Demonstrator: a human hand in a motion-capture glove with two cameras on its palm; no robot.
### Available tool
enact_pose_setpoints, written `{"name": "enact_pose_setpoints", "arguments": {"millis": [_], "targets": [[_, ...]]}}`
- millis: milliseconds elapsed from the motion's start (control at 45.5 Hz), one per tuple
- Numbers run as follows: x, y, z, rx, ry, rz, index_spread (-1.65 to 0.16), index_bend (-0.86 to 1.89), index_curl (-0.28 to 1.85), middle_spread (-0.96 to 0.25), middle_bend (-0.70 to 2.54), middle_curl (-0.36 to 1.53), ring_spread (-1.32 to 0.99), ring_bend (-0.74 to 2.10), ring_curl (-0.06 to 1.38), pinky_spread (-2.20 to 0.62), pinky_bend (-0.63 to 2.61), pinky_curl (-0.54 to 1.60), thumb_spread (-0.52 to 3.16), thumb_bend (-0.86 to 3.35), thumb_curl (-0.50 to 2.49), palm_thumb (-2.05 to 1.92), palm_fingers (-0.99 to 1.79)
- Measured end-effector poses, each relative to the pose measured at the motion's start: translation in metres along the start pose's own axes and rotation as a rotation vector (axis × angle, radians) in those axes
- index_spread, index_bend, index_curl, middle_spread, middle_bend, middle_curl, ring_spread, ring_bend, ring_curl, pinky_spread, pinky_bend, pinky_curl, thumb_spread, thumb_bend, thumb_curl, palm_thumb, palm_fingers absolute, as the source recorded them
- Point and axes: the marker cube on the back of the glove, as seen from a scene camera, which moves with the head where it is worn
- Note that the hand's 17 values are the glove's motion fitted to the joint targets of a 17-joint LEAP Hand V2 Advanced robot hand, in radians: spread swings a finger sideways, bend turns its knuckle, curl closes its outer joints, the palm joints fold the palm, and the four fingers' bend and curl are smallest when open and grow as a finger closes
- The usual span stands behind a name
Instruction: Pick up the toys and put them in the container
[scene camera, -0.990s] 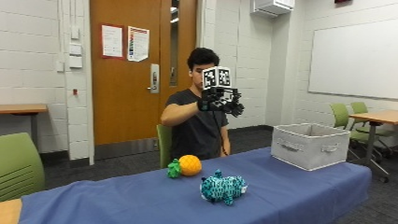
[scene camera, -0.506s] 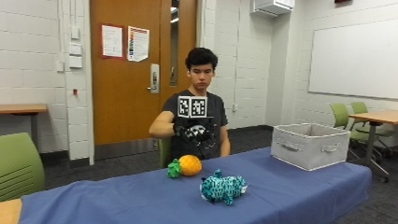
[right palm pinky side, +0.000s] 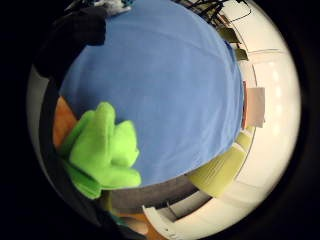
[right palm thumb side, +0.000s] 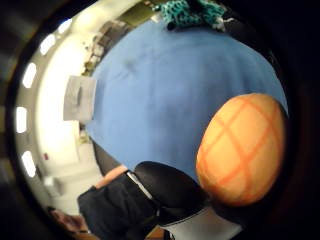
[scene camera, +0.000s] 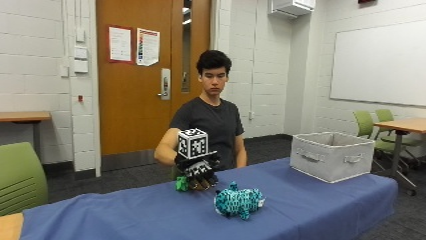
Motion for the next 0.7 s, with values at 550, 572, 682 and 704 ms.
{"name": "enact_pose_setpoints", "arguments": {"millis": [550,572,682,704], "targets": [[0.013,0.033,0.019,-0.090,0.064,-0.037,-0.28,0.29,0.54,-0.08,0.14,0.36,-0.21,0.53,0.15,-0.09,0.96,0.38,0.87,-0.03,0.24,-0.01,0.06],[0.013,0.033,0.019,-0.086,0.058,-0.037,-0.29,0.34,0.55,-0.08,0.13,0.36,-0.20,0.52,0.15,-0.09,0.96,0.38,0.88,-0.02,0.24,0.01,0.08],[0.012,0.034,0.015,-0.015,0.011,-0.035,-0.31,0.46,0.59,-0.06,0.21,0.36,-0.23,0.60,0.15,-0.14,0.83,0.34,0.97,0.04,0.27,0.14,0.28],[0.012,0.034,0.014,0.005,0.007,-0.037,-0.32,0.47,0.59,-0.06,0.22,0.36,-0.25,0.61,0.16,-0.15,0.81,0.33,0.99,0.05,0.28,0.16,0.32]]}}
